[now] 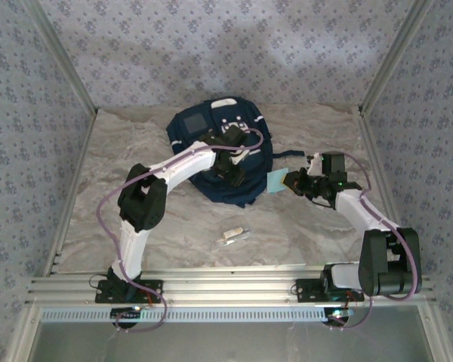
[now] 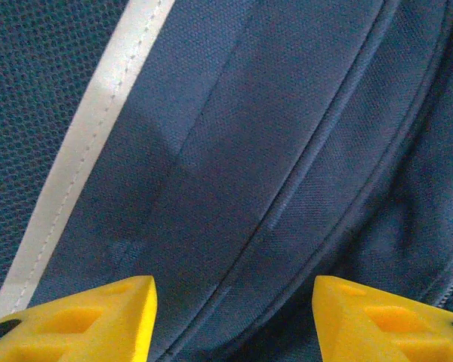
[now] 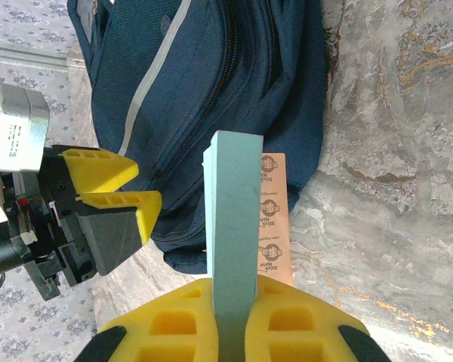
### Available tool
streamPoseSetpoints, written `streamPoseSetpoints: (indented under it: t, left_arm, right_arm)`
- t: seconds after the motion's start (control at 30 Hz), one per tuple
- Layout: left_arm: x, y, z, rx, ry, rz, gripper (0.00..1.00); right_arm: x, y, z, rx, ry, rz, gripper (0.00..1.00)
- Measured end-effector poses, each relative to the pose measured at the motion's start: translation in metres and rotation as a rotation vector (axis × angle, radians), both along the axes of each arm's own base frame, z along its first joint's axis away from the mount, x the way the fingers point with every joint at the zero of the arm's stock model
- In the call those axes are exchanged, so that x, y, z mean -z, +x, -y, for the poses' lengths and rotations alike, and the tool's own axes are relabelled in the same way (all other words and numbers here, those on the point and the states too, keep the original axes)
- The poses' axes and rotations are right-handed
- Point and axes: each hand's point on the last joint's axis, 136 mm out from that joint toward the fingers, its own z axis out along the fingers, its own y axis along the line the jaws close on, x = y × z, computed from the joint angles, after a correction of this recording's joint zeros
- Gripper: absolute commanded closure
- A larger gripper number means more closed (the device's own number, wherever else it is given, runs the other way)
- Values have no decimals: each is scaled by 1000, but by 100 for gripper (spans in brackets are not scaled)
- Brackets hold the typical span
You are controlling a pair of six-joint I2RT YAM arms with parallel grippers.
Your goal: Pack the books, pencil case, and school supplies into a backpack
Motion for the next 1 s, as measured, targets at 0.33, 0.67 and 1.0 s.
streamPoseSetpoints:
  t: [0.33,0.67,1.0]
  left_arm:
    - [12,12,-11,7,57,24,100]
    - [-9,13,-12,6,44,52,100]
    - [-77,29,-12,-37,-95,107,100]
  right_arm:
    - [-1,-1,-1,-4,4,0,100]
    - [-9,2,-5,-22,15,14,100]
    - [-16,17,-44,-135,41,29,100]
